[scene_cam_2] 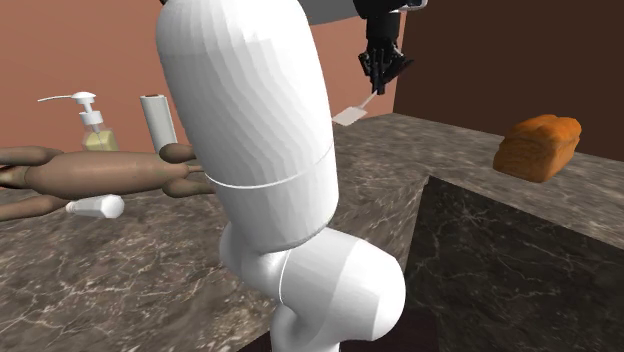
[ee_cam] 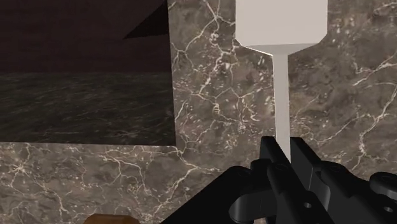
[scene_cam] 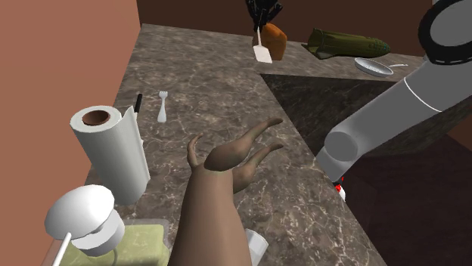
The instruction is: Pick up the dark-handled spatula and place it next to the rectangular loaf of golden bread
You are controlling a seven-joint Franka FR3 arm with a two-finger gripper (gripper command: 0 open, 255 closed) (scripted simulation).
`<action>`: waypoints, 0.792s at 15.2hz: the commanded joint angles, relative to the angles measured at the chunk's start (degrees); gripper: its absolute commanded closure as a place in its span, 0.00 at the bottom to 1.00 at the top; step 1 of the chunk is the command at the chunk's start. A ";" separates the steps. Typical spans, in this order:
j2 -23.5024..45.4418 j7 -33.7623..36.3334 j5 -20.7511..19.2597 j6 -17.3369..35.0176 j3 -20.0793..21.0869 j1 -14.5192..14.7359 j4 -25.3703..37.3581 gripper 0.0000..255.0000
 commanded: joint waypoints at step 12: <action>21.14 -13.26 -0.75 -2.22 -7.51 -5.82 23.67 1.00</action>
